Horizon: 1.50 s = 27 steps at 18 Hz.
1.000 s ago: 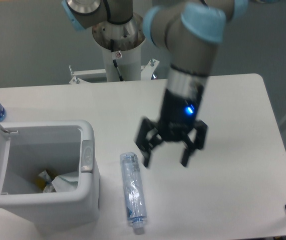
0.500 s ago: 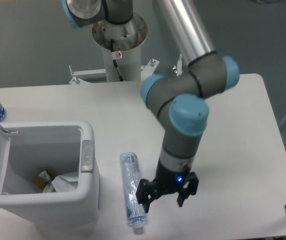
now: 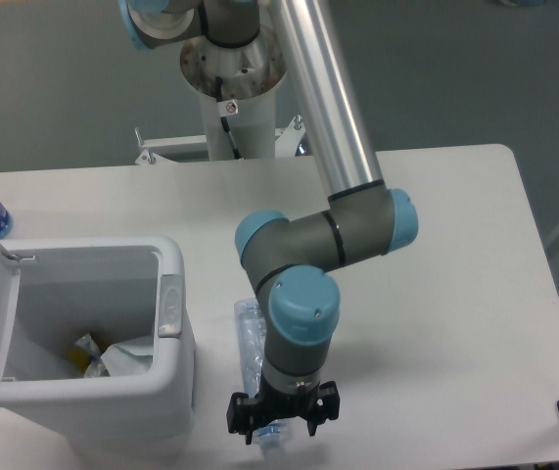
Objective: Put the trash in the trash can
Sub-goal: 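Lower the gripper and close it around the bottle's cap end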
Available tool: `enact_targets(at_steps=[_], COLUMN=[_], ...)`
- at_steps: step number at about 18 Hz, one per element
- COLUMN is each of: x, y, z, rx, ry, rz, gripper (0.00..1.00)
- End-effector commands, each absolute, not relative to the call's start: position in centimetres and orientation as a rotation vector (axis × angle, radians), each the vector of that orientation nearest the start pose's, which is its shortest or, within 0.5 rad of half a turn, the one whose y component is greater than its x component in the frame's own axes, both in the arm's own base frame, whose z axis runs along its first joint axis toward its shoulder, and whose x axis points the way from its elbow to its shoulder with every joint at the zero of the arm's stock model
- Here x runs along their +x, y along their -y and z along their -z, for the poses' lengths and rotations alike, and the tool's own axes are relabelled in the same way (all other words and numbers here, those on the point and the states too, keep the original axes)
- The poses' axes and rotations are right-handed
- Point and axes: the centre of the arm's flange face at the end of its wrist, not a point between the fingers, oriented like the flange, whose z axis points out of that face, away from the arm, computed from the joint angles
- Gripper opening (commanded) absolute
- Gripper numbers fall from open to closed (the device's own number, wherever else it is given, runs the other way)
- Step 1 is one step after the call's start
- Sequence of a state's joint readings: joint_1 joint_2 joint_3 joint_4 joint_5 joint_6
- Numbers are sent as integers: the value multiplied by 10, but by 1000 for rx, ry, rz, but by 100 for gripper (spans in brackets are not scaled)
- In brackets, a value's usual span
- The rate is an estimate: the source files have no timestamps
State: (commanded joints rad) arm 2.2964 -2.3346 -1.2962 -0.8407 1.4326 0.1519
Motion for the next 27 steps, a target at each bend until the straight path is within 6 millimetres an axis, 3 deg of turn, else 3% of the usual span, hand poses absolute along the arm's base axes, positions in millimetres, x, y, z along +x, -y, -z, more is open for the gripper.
enact_targets(at_steps=[8, 16, 19, 27], x=[-398, -383, -384, -384], y=[-673, -679, -679, -679], z=[-197, -182, -182, -185], rx=[-2746, -2781, -2780, -2778], ry=[777, 762, 764, 761], rz=[0, -21, -23, -26], gripper=[100, 100, 82, 77])
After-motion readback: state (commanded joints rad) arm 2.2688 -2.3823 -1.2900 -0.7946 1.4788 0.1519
